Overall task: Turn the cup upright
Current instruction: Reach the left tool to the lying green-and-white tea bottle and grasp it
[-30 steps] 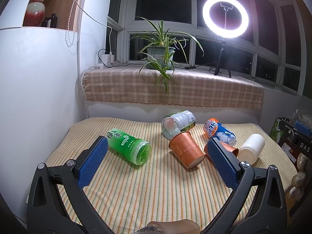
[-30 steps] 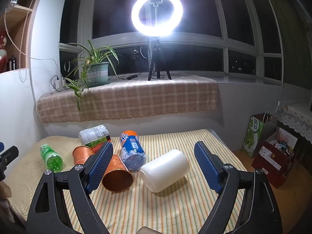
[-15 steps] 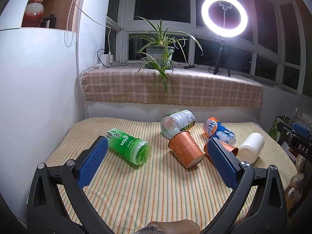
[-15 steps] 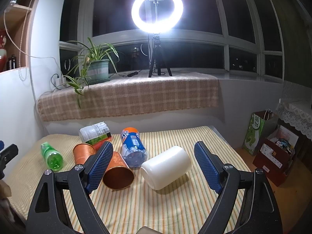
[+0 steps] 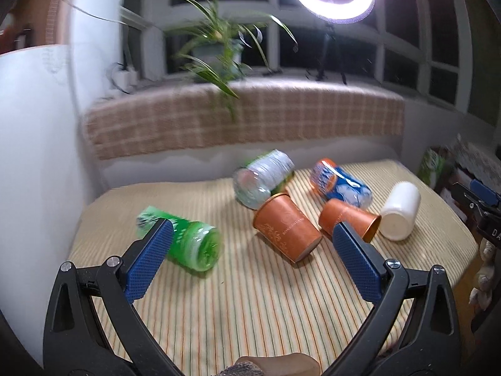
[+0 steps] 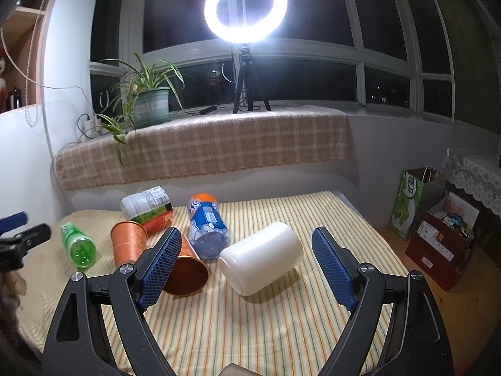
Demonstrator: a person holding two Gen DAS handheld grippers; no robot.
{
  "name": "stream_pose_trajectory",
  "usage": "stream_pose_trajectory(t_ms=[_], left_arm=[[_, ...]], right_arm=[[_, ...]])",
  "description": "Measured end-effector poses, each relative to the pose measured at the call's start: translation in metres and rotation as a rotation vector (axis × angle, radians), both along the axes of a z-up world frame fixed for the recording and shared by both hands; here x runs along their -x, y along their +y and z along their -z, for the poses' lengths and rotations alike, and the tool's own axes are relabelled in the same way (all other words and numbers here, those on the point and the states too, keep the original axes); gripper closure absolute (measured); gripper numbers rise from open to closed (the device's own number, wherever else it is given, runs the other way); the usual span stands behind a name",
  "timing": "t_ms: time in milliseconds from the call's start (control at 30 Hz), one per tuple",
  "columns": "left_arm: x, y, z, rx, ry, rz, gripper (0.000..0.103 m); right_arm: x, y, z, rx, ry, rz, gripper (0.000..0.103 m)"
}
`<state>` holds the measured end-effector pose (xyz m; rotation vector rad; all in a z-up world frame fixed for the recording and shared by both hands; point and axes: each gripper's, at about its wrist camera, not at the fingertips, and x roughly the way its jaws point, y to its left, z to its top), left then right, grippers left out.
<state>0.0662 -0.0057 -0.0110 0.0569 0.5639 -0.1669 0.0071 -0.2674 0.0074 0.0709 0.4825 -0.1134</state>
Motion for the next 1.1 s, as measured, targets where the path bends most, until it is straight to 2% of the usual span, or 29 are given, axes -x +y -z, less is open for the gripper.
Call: stream_pose_trajectory(t_ms=[167,400,767,1100], left_arm=[[-0.042,-0.008,0.0,-0.039,0.081,0.085,0.0],[-0.103,-0.029,-0.001,-0.164,0.169,0.165,0.0],[-0.193,-0.066,0.015,-0.337,0.283,0.21,0.0],[-0.245,-0.084,0.037,-0.434,0.471,0.273,0.0]], right_arm=[[0.002,-0.007,0.008,-0.005,0.017,0.013,0.018],[0.001,-0.021,0.024,-0.042,0.056,0.036,0.018],[-0.003,-0.04,0.041,-0.092,0.088,0.05,0.018],[-0.009,-0.064,0.058,-0.144,0.119,0.1,0.018]])
